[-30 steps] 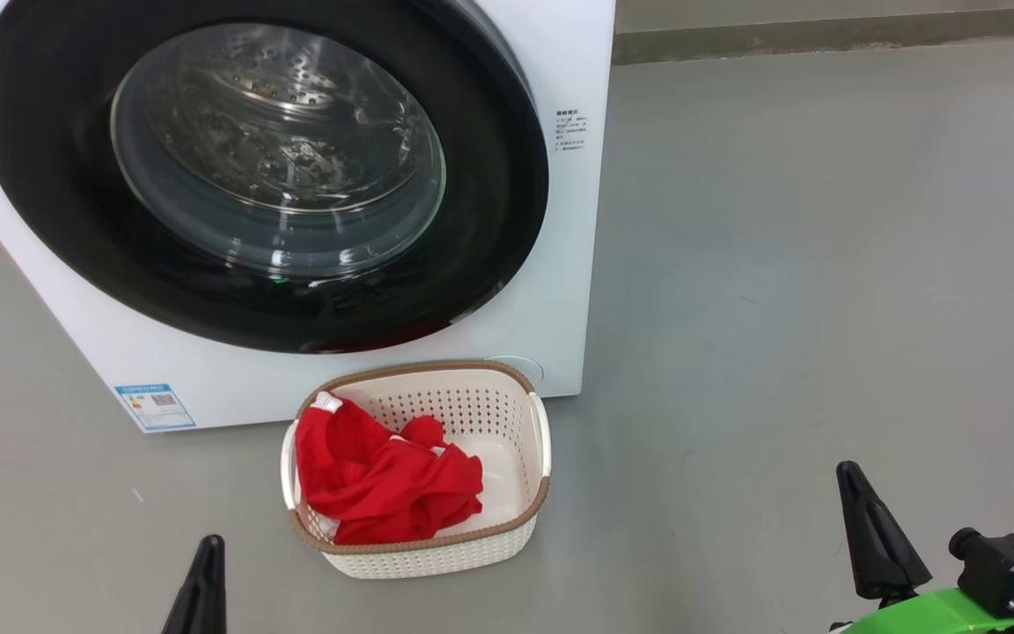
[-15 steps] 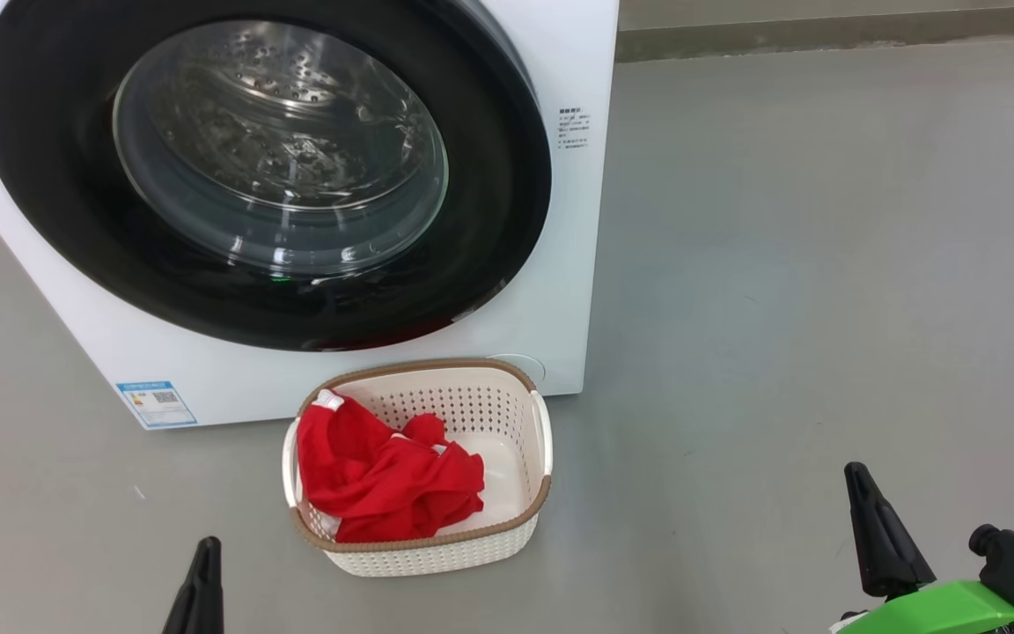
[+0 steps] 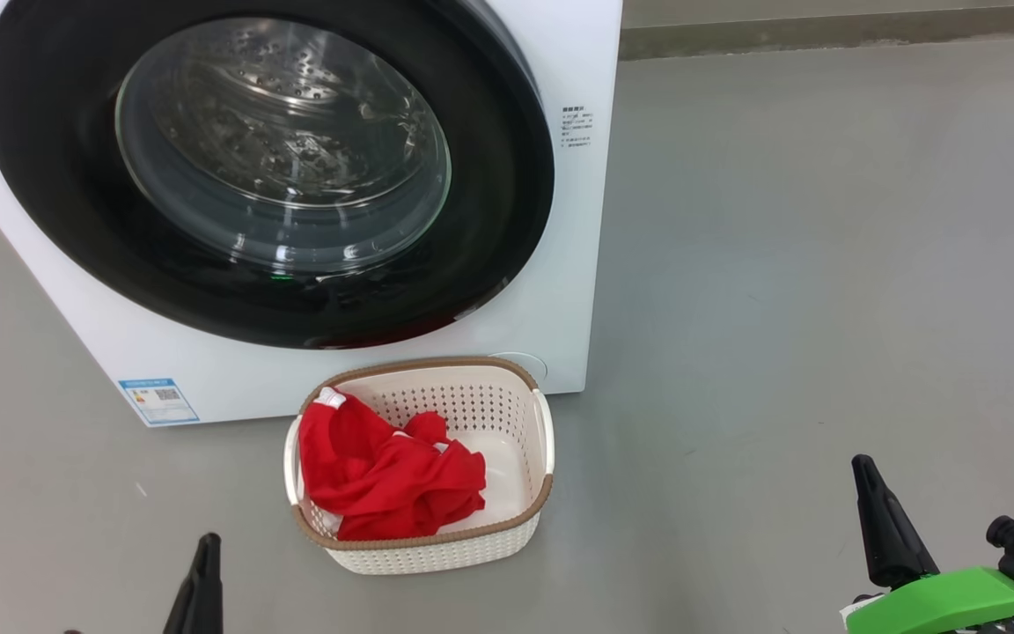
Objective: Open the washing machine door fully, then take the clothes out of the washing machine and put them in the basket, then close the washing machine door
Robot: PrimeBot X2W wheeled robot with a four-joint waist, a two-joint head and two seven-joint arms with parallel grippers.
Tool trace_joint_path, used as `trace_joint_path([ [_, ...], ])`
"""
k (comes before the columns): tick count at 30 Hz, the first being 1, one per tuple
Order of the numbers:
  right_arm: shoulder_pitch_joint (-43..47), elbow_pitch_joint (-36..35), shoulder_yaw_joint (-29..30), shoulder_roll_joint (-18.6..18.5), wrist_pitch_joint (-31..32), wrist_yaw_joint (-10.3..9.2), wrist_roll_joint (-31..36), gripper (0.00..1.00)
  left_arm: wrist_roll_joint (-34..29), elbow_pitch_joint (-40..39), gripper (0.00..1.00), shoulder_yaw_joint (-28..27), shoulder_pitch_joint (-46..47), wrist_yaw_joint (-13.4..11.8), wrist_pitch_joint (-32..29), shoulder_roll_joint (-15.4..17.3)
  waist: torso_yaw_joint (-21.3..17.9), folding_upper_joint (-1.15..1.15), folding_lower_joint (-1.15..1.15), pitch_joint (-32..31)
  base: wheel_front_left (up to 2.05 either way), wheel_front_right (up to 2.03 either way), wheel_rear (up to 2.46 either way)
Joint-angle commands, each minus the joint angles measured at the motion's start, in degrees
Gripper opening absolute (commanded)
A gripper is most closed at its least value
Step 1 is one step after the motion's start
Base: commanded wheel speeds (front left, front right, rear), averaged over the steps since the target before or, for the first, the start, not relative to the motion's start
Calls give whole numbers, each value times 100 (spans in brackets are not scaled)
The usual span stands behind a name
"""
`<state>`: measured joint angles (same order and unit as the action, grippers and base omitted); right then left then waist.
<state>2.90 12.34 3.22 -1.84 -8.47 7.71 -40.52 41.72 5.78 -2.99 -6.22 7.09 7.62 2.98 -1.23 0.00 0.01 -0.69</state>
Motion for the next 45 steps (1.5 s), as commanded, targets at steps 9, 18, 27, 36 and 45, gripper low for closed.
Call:
trace_joint_path([
  [9,-352,-89,11,-106,182,-9,-722,0,671,-12,0,-90,385,17,-155,78,14,0,-1,10,0,0,0],
  [18,-419,-58,31,-120,330,-11,-1292,0,1229,92,0,-108,491,19,-300,77,28,0,-1,20,0,0,0],
  [27,-479,-30,51,-131,463,-12,-1796,0,1721,184,0,-126,584,22,-430,76,40,0,-1,28,0,0,0],
  [36,-547,1,76,-141,615,-14,-2363,0,2276,289,0,-148,690,25,-578,73,54,0,-1,38,0,0,0],
  [45,-616,32,102,-151,769,-15,-2930,0,2831,393,0,-172,796,28,-728,69,67,0,-1,47,0,0,0],
])
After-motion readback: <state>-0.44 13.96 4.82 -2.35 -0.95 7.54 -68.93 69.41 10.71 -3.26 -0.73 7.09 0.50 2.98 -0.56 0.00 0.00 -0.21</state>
